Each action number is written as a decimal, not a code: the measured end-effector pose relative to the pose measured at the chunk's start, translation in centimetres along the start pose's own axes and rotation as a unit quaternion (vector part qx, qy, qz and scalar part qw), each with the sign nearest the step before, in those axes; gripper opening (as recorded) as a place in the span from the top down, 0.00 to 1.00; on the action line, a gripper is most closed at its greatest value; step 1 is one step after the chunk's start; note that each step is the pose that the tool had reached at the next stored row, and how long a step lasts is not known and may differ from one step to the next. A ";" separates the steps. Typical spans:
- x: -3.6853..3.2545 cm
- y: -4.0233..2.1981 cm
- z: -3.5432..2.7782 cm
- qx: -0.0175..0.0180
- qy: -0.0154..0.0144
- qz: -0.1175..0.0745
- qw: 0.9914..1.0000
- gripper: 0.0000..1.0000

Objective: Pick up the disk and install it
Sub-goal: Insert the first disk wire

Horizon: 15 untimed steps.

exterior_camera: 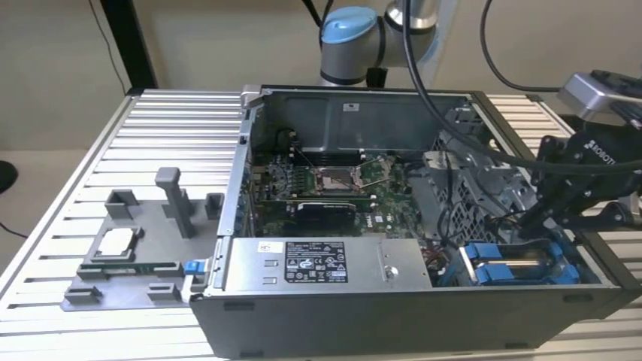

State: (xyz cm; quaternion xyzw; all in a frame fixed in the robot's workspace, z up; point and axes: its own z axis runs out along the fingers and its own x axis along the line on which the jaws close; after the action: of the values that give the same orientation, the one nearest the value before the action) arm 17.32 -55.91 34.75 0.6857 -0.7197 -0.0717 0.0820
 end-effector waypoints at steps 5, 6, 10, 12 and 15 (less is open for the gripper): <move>0.00 -0.09 -0.02 0.000 0.000 0.000 1.000 1.00; -0.01 -0.11 -0.03 0.000 0.000 0.000 1.000 1.00; -0.01 -0.27 -0.05 0.000 0.000 0.000 1.000 1.00; 0.00 -0.29 -0.03 0.000 0.000 0.000 1.000 1.00; 0.13 -0.32 -0.01 0.000 0.000 0.000 1.000 1.00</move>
State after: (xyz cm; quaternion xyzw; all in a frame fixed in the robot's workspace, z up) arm 17.63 -56.05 34.70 0.6857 -0.7197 -0.0717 0.0821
